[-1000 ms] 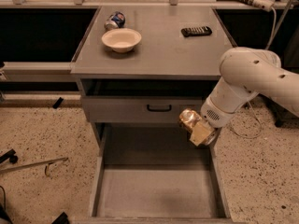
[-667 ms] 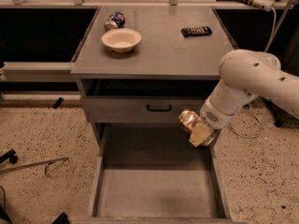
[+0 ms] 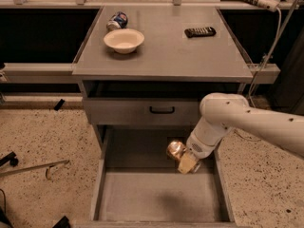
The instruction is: Place orange can into middle drawer
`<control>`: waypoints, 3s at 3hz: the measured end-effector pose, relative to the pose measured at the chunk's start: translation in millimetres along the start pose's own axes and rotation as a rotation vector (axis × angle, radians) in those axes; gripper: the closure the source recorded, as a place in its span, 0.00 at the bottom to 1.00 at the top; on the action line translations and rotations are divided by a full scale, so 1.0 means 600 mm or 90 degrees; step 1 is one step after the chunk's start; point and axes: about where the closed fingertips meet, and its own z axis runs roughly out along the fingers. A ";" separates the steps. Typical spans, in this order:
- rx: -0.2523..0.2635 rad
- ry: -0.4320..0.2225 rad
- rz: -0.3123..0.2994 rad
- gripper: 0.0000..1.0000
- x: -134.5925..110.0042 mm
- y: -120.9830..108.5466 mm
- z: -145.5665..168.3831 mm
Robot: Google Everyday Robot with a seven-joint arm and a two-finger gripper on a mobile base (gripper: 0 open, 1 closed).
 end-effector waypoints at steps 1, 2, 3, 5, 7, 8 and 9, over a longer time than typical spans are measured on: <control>-0.041 0.013 -0.028 1.00 -0.005 0.015 0.091; -0.041 0.013 -0.028 1.00 -0.005 0.015 0.091; -0.037 -0.011 -0.029 1.00 -0.004 0.018 0.097; -0.106 -0.267 0.034 1.00 -0.041 0.011 0.216; -0.116 -0.345 0.078 1.00 -0.070 -0.007 0.284; -0.111 -0.303 0.094 1.00 -0.073 -0.010 0.315; -0.092 -0.253 0.139 1.00 -0.066 -0.024 0.352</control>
Offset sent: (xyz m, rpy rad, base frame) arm -0.0071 0.0204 -0.0407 0.0221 0.0370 0.0524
